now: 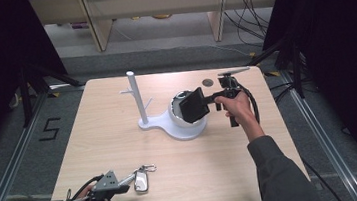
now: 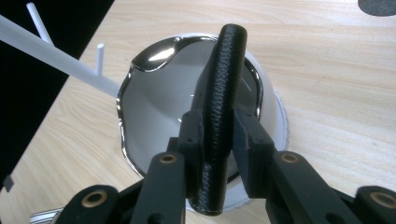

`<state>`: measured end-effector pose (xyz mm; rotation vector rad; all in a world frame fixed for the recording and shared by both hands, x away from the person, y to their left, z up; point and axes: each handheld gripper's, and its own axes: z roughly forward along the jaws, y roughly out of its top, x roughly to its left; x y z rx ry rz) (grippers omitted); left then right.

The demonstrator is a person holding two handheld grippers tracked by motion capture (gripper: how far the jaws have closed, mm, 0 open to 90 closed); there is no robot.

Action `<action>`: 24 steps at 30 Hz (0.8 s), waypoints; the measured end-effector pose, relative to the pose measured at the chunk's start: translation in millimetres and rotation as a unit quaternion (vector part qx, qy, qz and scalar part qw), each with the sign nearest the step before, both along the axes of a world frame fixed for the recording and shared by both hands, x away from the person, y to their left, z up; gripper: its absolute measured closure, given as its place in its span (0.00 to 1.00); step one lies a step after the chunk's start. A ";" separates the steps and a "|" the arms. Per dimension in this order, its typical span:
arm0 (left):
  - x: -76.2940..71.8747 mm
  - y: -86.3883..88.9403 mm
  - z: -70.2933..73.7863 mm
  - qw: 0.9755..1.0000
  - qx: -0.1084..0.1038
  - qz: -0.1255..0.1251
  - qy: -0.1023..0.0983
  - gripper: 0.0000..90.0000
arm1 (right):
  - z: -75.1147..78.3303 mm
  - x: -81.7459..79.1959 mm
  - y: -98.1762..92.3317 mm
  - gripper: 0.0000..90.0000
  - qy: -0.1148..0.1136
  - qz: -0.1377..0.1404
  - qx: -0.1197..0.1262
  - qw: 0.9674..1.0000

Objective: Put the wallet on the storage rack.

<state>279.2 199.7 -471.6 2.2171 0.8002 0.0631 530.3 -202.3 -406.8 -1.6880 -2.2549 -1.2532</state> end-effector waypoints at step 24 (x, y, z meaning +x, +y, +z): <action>4.1 5.7 0.6 1.000 -0.001 0.009 -0.006 0.35 | 8.6 -13.0 -23.6 0.54 -0.010 -0.021 0.013 1.000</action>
